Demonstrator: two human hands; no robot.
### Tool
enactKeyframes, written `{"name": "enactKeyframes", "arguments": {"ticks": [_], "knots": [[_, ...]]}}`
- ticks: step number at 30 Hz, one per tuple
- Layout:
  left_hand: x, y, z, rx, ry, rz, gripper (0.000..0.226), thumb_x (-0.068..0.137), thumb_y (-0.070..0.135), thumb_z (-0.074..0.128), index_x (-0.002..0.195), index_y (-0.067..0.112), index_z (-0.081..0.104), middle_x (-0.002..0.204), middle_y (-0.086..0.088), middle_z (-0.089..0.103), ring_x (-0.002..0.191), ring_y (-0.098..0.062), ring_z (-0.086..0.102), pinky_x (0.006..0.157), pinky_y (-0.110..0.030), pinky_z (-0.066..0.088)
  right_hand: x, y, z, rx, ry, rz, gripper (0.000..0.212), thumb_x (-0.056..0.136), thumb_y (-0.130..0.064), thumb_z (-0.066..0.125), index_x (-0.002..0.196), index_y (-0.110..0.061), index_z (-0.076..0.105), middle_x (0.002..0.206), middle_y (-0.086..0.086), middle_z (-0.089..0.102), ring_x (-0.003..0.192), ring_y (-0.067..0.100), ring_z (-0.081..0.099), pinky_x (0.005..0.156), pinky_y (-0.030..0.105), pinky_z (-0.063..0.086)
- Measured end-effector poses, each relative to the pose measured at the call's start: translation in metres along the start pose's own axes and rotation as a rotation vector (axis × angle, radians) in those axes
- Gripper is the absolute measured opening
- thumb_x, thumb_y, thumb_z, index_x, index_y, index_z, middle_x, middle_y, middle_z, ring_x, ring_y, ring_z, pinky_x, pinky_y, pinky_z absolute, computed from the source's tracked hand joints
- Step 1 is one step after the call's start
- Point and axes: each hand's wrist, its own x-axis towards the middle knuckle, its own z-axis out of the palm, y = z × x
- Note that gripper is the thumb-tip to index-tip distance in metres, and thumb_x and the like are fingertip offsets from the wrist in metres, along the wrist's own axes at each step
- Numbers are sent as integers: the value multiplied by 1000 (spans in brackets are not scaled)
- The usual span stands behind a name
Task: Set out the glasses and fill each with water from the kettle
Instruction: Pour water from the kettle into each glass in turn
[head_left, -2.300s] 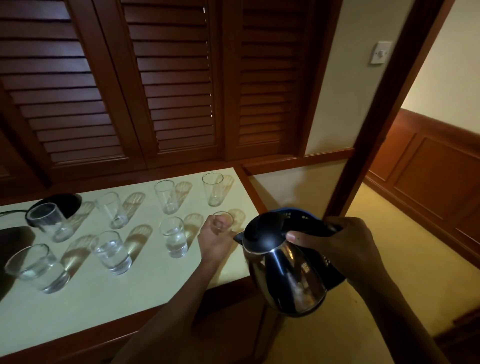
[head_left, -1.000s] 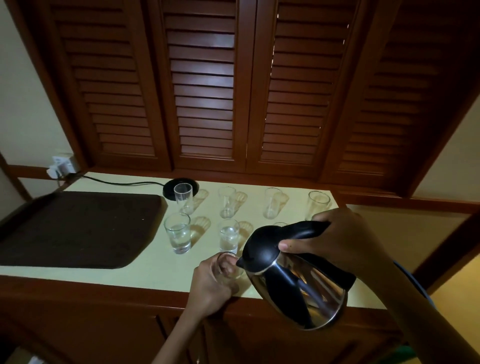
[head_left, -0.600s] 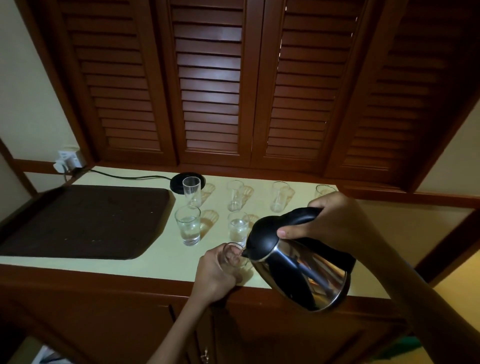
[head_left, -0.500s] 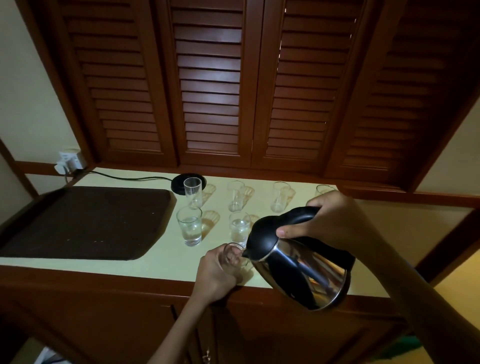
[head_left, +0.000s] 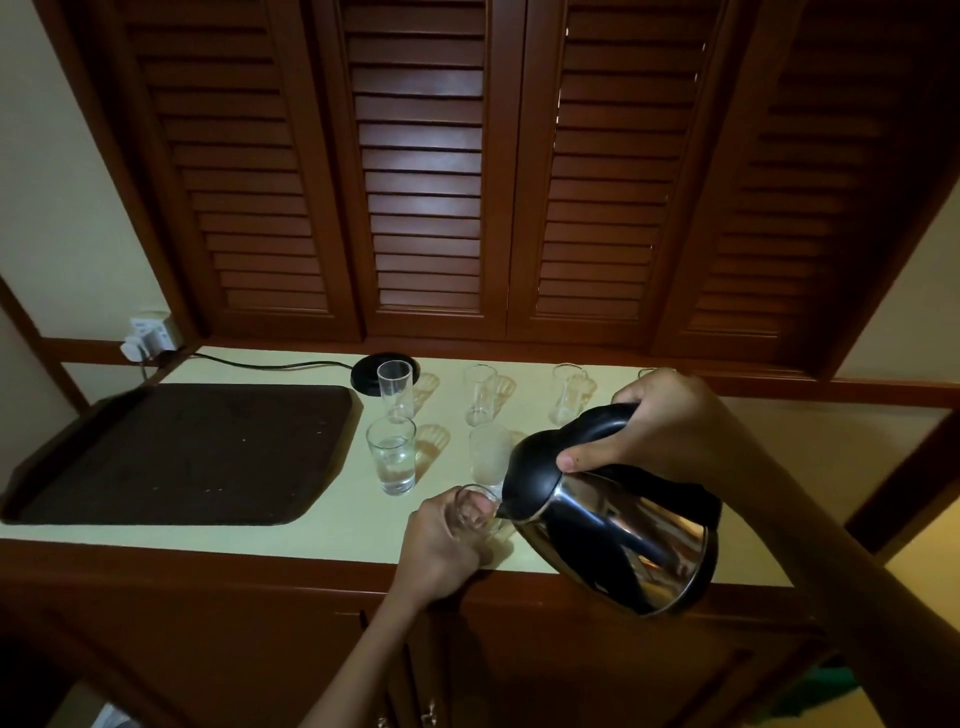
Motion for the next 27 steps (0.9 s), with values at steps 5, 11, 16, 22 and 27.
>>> {"name": "enactKeyframes", "arguments": {"ticks": [5, 11, 16, 22, 27], "knots": [[-2, 2, -3, -1, -10, 9, 38, 42, 48, 73, 78, 35, 69, 72, 39, 70, 70, 18, 66, 59, -2, 48, 0, -3, -4, -17, -30, -2, 62, 33, -74, 86, 62, -21, 75, 61, -17, 76, 57, 5, 73, 55, 23, 54], [-3, -1, 0, 25, -20, 30, 35, 46, 42, 78, 80, 38, 69, 73, 40, 69, 73, 18, 66, 61, -3, 49, -2, -7, -6, -40, -24, -3, 60, 36, -75, 85, 62, -22, 73, 56, -23, 71, 63, 5, 71, 53, 20, 46], [-2, -14, 4, 28, -7, 37, 38, 60, 23, 97, 91, 28, 76, 80, 27, 76, 77, 9, 71, 64, -7, 53, -1, -9, -5, -50, -30, 0, 62, 33, -76, 84, 64, -22, 75, 60, -24, 73, 66, 5, 72, 58, 24, 56], [-4, -18, 3, 36, 7, 28, 40, 59, 22, 97, 95, 23, 78, 84, 13, 79, 78, 1, 73, 71, -16, 59, -3, -8, -4, -62, -17, -9, 60, 38, -73, 89, 68, -22, 77, 62, -21, 75, 62, 5, 73, 58, 24, 58], [-6, -15, 3, 9, -28, 10, 40, 58, 19, 96, 91, 26, 76, 80, 19, 78, 75, 5, 72, 66, -9, 54, -4, -7, -6, -55, 0, -18, 65, 35, -73, 89, 68, -19, 78, 65, -11, 78, 66, 10, 76, 65, 31, 63]]}}
